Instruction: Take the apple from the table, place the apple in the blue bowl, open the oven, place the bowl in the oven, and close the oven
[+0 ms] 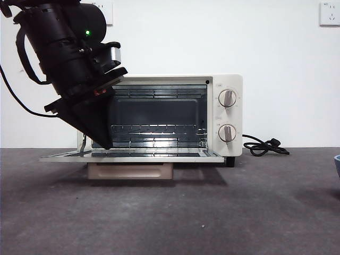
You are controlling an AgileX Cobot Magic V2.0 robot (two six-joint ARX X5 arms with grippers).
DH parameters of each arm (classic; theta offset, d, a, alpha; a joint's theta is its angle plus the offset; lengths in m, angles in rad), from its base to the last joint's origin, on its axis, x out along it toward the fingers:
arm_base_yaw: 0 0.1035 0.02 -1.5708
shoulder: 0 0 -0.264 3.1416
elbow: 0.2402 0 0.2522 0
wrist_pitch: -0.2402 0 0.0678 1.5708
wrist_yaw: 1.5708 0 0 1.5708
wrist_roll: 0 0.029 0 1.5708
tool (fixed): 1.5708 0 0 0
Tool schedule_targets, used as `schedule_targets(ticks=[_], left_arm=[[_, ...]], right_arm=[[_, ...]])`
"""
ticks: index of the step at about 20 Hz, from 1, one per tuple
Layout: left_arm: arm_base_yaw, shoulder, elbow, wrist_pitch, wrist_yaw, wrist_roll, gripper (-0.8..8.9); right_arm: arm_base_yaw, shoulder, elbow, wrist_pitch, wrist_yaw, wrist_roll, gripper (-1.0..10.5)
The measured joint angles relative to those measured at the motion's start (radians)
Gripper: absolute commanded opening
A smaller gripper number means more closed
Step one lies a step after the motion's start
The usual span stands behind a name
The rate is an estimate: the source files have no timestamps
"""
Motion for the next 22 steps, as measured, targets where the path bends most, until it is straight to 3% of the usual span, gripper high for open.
schedule_targets(ticks=[3, 9, 12, 15, 22], left_arm=[[-0.006, 0.0, 0.0, -0.048, 0.004, 0.024, -0.06], [-0.014, -0.109, 0.0, -0.142, 0.106, 0.031, -0.06], [-0.038, -0.192, 0.0, -0.224, 0.106, 0.033, -0.06], [-0.066, -0.278, 0.0, -0.279, 0.106, 0.037, -0.06], [-0.106, -0.463, 0.0, -0.337, 0.106, 0.037, -0.06]], right_arm=[[0.0, 0.0, 0.0, -0.043, 0.01, 0.011, -0.1], [-0.004, 0.034, 0.0, -0.113, 0.135, 0.01, 0.0], [-0.051, 0.097, 0.0, -0.114, 0.136, 0.002, 0.2], [-0.132, 0.156, 0.0, -0.115, 0.138, -0.017, 1.7], [-0.247, 0.277, 0.0, -0.059, 0.129, -0.076, 1.7]])
